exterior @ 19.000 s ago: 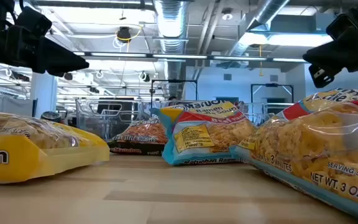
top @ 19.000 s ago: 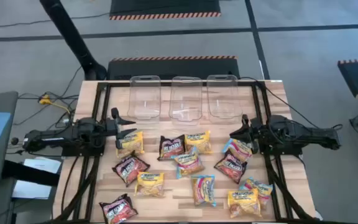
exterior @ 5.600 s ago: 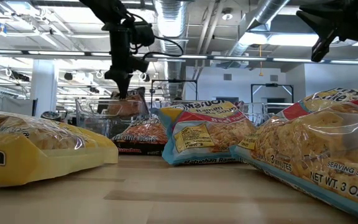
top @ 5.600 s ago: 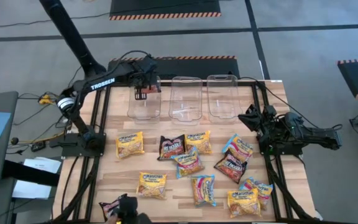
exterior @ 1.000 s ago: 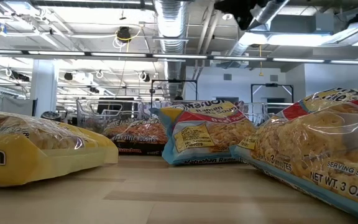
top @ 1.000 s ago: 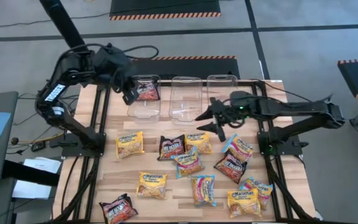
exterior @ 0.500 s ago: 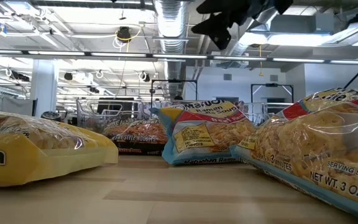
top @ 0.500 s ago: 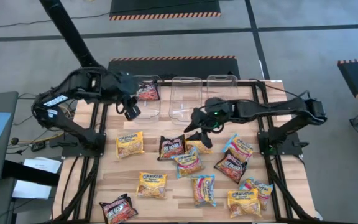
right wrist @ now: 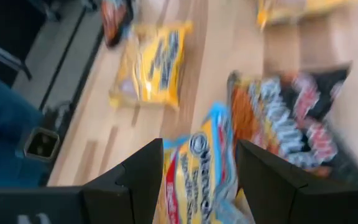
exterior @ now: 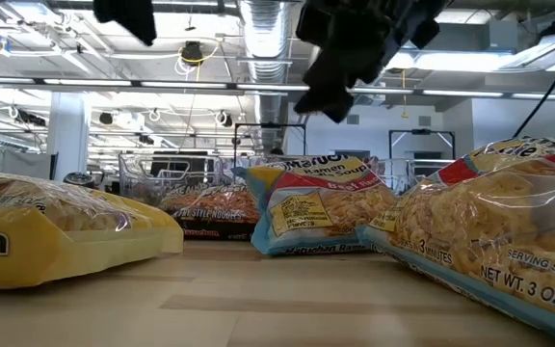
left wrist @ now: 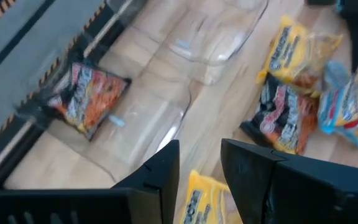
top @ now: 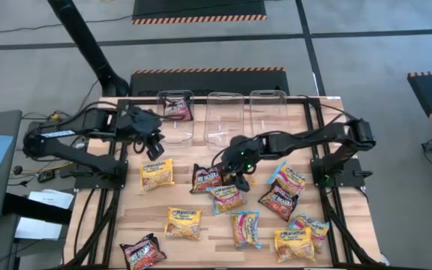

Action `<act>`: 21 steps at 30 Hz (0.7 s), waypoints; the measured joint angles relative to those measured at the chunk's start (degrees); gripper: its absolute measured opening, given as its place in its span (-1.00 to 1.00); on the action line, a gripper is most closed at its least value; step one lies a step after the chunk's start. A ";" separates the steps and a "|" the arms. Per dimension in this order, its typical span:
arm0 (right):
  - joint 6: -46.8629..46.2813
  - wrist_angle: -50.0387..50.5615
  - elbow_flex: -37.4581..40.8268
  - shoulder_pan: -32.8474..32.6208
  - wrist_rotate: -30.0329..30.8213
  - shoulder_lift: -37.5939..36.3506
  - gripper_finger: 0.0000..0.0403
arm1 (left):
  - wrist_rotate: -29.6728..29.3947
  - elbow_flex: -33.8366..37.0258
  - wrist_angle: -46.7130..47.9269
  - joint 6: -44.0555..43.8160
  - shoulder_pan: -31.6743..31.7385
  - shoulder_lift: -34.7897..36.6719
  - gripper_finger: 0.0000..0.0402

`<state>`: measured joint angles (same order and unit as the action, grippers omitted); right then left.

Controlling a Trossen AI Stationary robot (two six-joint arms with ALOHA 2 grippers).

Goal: Sort Maruchan noodles
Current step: Put the blue noodle pack into the right transparent bin

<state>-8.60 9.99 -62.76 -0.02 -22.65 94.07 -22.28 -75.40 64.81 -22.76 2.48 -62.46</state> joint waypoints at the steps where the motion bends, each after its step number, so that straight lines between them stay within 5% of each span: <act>1: 0.04 -0.38 0.00 -0.27 0.00 0.78 0.11 | -0.08 1.27 -1.11 -0.41 0.00 0.57 -0.47; 21: 0.07 2.87 0.04 -1.92 0.53 10.28 0.10 | 0.53 4.62 -4.28 0.74 0.00 1.69 -0.47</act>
<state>-8.54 12.86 -62.72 -1.93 -22.12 104.35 -21.75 -70.78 60.53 -22.02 2.48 -60.77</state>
